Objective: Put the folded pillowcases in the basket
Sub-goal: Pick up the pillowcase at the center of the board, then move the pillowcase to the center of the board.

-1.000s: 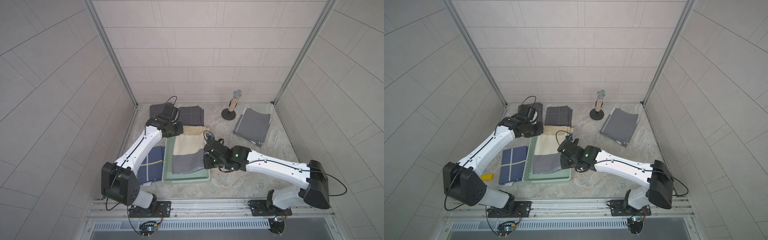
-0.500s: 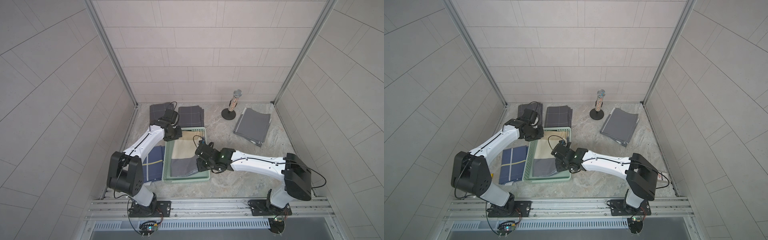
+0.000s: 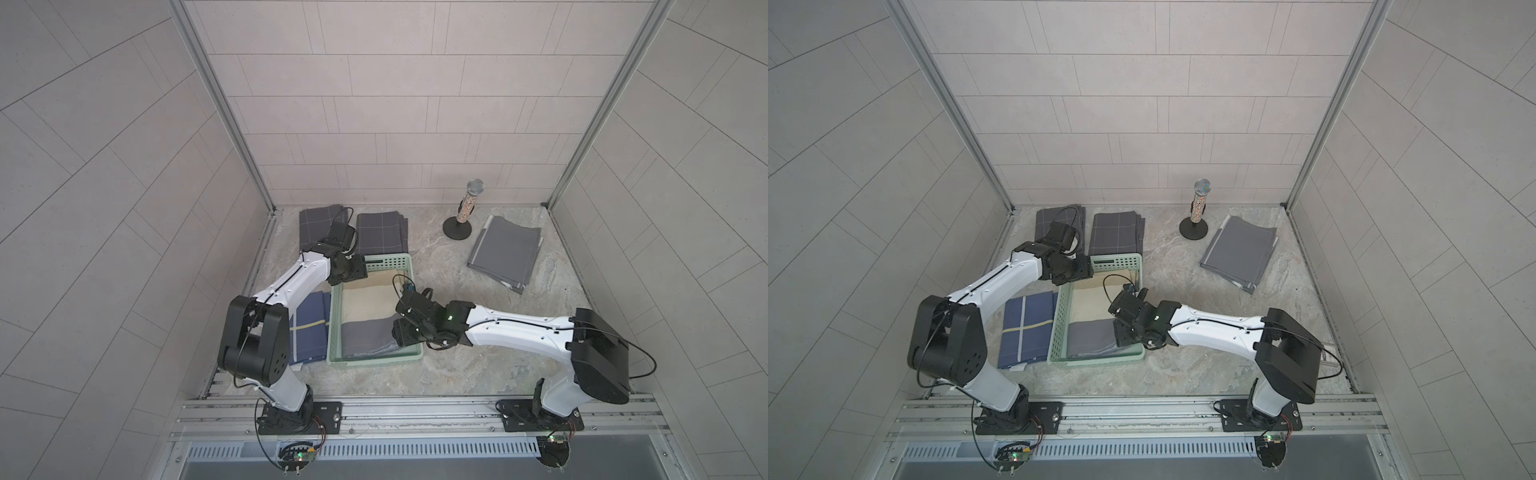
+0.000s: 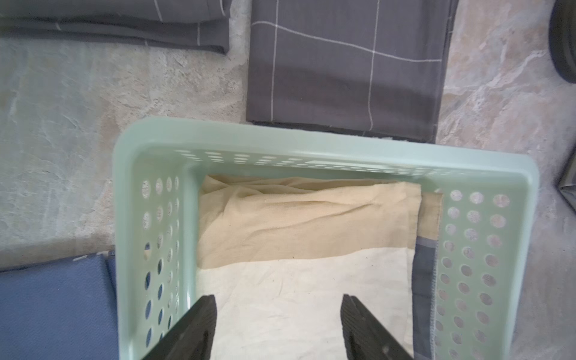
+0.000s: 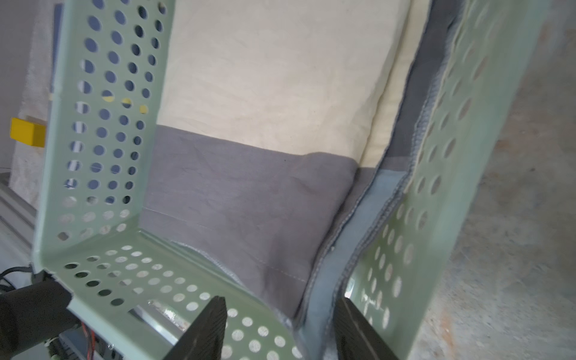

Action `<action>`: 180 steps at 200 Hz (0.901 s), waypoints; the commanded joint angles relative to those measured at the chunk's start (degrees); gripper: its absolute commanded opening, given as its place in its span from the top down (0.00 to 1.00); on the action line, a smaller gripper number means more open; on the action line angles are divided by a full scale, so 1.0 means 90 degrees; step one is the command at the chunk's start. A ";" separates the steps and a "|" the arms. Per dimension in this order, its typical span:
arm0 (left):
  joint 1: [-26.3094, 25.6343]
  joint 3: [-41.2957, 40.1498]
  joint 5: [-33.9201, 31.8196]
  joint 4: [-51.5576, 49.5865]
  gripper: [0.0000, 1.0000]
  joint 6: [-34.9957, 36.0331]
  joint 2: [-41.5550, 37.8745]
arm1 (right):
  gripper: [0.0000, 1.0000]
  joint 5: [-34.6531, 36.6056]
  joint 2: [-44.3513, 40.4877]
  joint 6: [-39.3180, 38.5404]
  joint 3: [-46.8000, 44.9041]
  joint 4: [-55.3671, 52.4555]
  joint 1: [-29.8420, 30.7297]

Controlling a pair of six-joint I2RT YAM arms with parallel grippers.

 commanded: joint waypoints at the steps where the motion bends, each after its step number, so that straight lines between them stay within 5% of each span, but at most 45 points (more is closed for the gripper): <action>1: 0.0034 0.0120 0.0040 0.0148 0.29 -0.0063 -0.0742 | 0.39 0.0326 -0.0704 0.0092 0.0107 -0.0373 0.0075; 37: -0.0053 -0.0032 0.0384 0.0093 0.31 -0.0363 -0.1449 | 0.43 0.1123 -0.1412 -0.0168 0.0073 -0.1320 0.0017; 50: -0.0203 -0.0266 0.0523 0.0122 0.33 -0.0474 -0.1696 | 0.52 0.1462 -0.1784 -0.0333 -0.0133 -0.1732 -0.0353; 72: -0.0816 -0.0613 0.0398 0.0110 0.35 -0.0589 -0.2076 | 0.65 0.1104 -0.2521 -0.0872 -0.0805 -0.1998 -0.2230; 81: -0.1154 -0.0755 0.0253 0.0130 0.35 -0.0706 -0.2183 | 0.81 0.0789 -0.2687 -0.1136 -0.0992 -0.1991 -0.3227; 86: -0.1376 -0.0836 0.0152 0.0170 0.35 -0.0780 -0.2219 | 1.00 0.0638 -0.2707 -0.1289 -0.1035 -0.1951 -0.3723; 108: -0.2176 -0.1257 -0.0080 0.0574 0.39 -0.1202 -0.2321 | 1.00 0.0025 -0.2158 -0.1892 -0.0846 -0.1712 -0.5344; 148: -0.2581 -0.1724 -0.0075 0.1073 0.78 -0.1462 -0.2285 | 1.00 -0.0564 -0.0403 -0.1954 0.0142 -0.1475 -0.6878; 162: -0.2572 -0.1749 0.0019 0.1152 1.00 -0.1407 -0.2215 | 1.00 -0.0724 0.0183 -0.1709 0.0367 -0.1072 -0.6987; 180: -0.2582 -0.1729 0.0112 0.1193 1.00 -0.1336 -0.2123 | 1.00 -0.0902 0.0979 -0.1557 0.0889 -0.0841 -0.7009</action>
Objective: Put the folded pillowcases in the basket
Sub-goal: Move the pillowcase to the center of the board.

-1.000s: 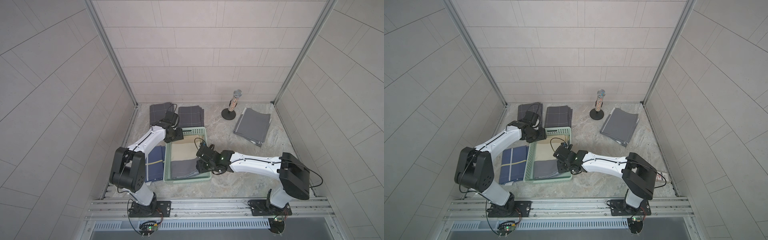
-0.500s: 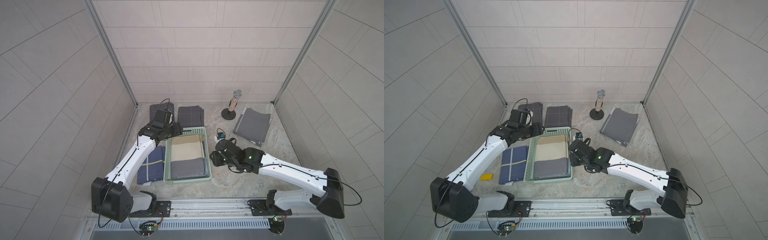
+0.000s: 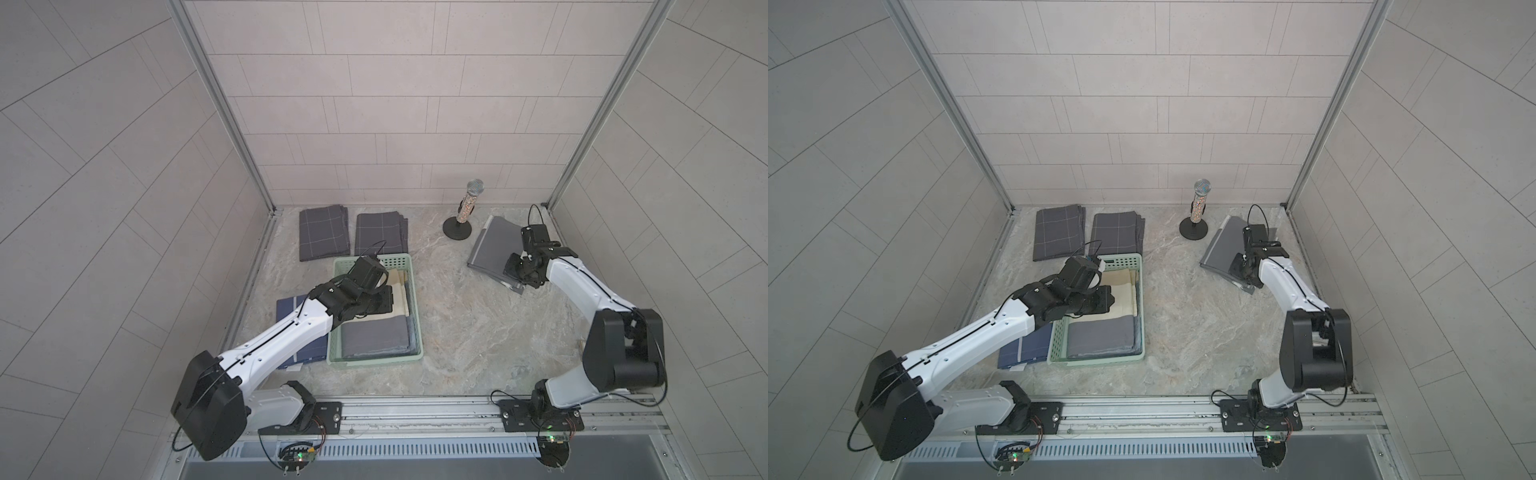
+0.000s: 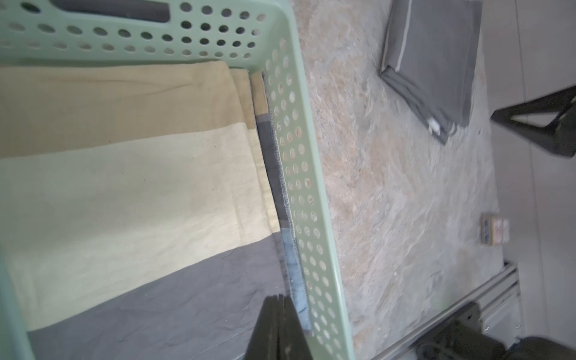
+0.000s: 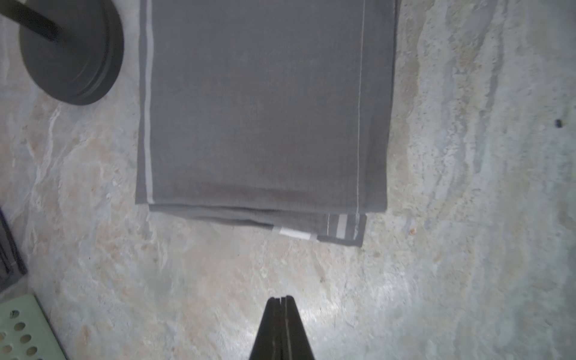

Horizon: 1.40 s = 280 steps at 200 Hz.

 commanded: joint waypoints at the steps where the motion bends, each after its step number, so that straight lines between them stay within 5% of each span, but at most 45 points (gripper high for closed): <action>1: -0.0019 -0.0034 0.0034 0.0335 1.00 0.0005 0.0077 | 1.00 -0.0461 0.0790 0.0156 0.0567 0.0312 0.0005; 46: 0.0006 -0.0120 0.0048 0.0428 1.00 0.0058 0.0115 | 1.00 -0.0385 0.2328 0.0523 0.1538 0.0247 -0.0100; 115: 0.0010 -0.0090 0.0248 0.0551 1.00 0.0062 0.0103 | 1.00 -0.0677 0.2318 0.0274 0.0782 -0.0330 -0.0108; 184: -0.0018 -0.0066 0.0373 0.0562 1.00 -0.0055 -0.0103 | 1.00 -0.1030 -0.0744 0.0742 -0.1954 -0.0215 0.0657; 237: -0.0016 -0.0165 0.0394 0.0414 1.00 -0.0094 -0.0330 | 1.00 -0.0033 -0.3065 0.0778 -0.2241 -0.0943 0.1156; 248: -0.0018 -0.0161 0.0369 0.0363 0.95 -0.0094 -0.0376 | 1.00 0.0151 -0.2862 0.0626 -0.1963 -0.0946 0.1093; 280: -0.0017 -0.0127 0.0288 0.0197 0.59 -0.0052 -0.0485 | 1.00 0.0227 -0.1075 0.0189 -0.0808 -0.0530 0.0764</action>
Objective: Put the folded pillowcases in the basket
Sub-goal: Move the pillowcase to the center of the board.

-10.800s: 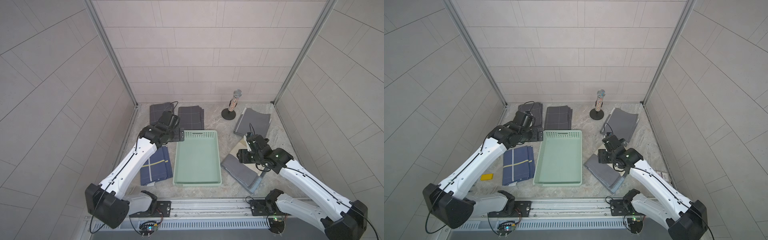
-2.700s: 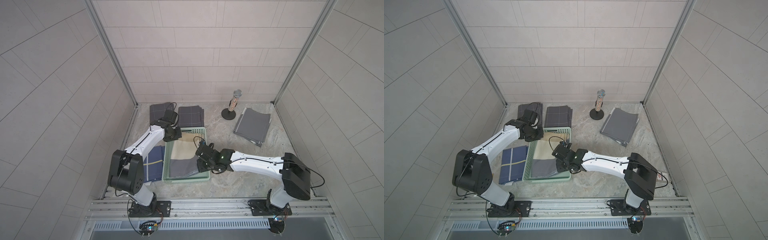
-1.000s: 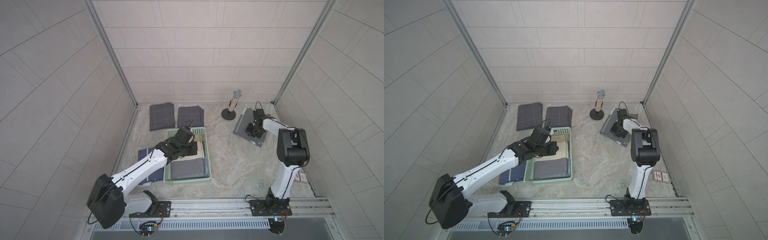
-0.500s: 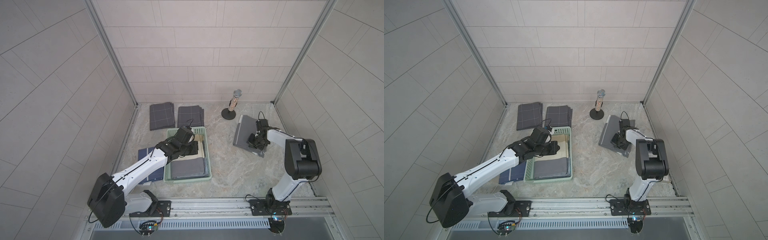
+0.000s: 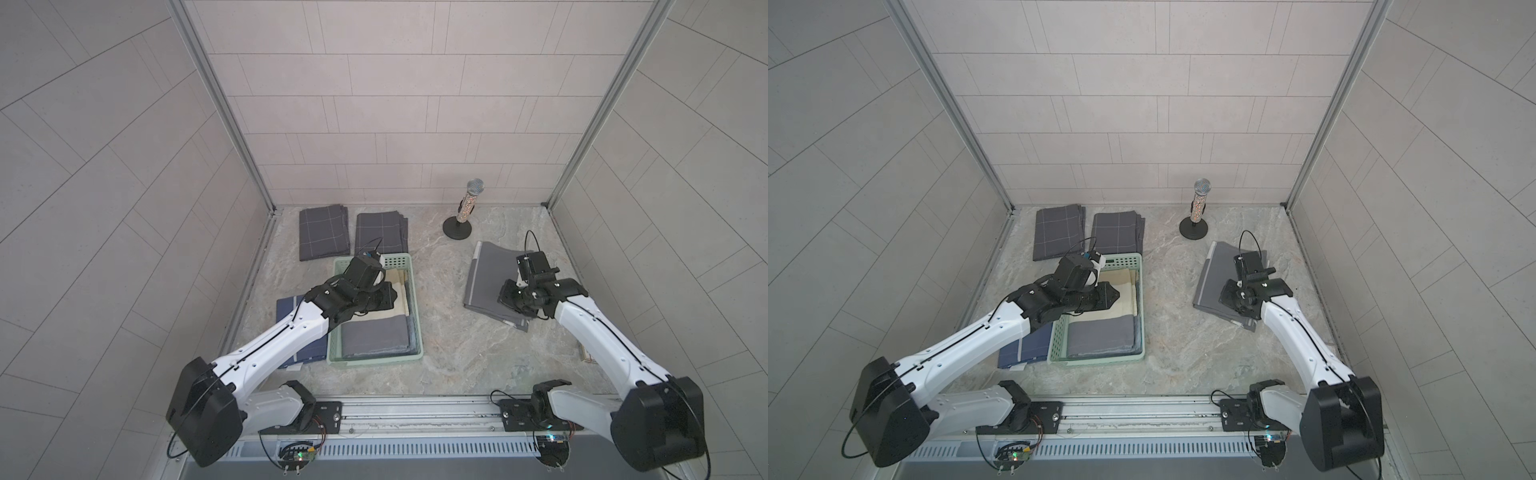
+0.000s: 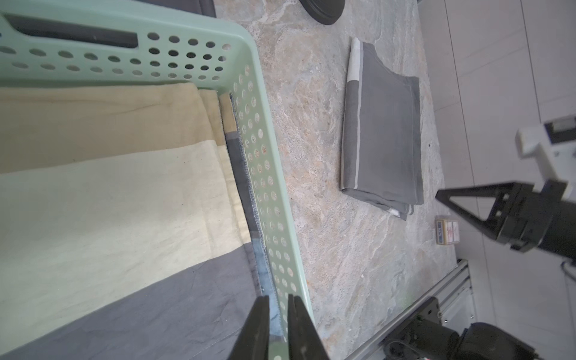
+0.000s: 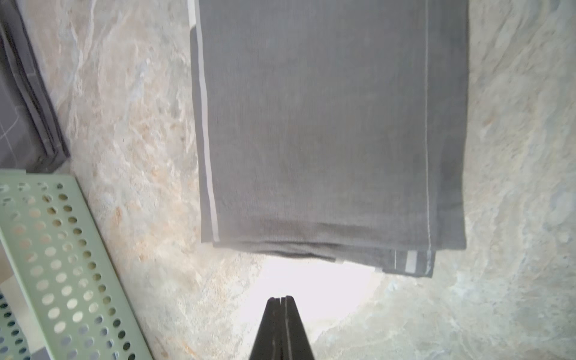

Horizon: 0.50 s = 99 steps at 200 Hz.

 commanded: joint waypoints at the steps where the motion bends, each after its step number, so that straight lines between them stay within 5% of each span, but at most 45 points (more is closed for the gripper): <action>1: -0.0013 -0.0025 -0.0083 -0.0207 0.59 0.0061 -0.0187 | 1.00 0.0363 0.1236 -0.0367 0.0678 0.0222 -0.0244; 48: -0.0016 0.0153 -0.0165 -0.0458 0.49 0.0111 -0.0179 | 1.00 0.0023 0.3881 -0.0476 0.2386 0.0027 -0.0427; 99: -0.0007 0.0591 -0.0409 -0.1060 0.47 0.0191 0.0215 | 1.00 -0.0434 0.3539 -0.0432 0.1157 0.0258 -0.0020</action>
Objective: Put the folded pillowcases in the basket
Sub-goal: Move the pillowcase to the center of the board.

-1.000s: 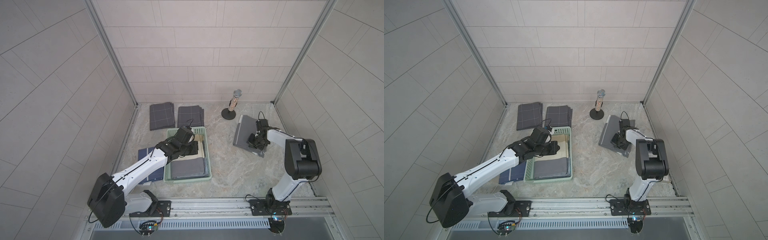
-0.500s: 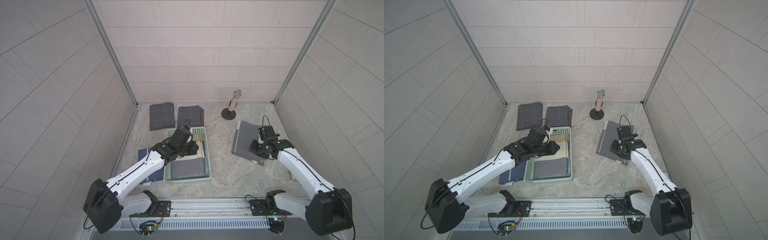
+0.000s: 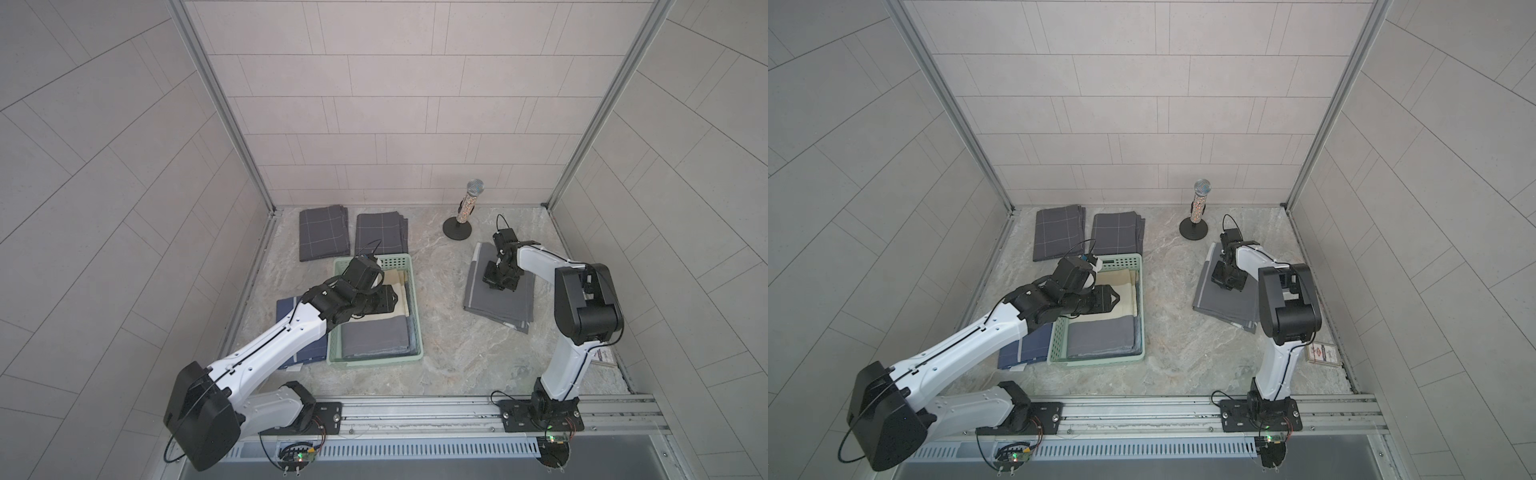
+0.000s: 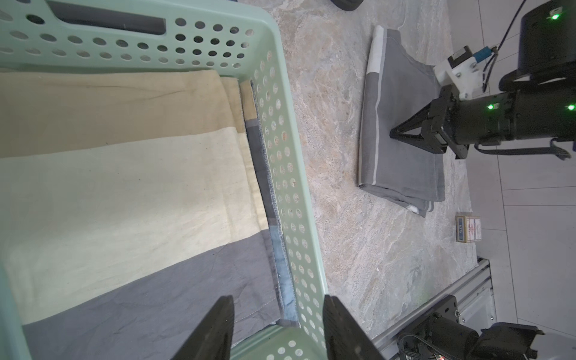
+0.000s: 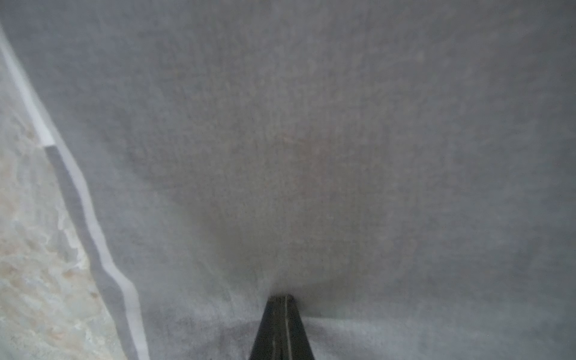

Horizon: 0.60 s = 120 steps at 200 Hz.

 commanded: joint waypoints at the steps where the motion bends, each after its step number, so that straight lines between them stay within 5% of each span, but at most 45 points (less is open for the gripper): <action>1: -0.0008 0.0386 -0.0193 -0.0409 0.46 0.0117 0.0220 | 1.00 -0.0328 -0.0343 -0.0034 -0.0661 -0.0246 0.0255; 66: -0.0142 0.0754 -0.0078 -0.0204 0.46 -0.0112 0.0550 | 1.00 -0.1118 -0.2273 0.1008 -0.2820 0.0350 0.1727; 120: -0.0918 0.2001 -0.0190 -0.0262 0.43 -0.0010 0.1755 | 0.95 -0.0549 -0.3632 0.1250 -0.2619 -0.0227 0.1915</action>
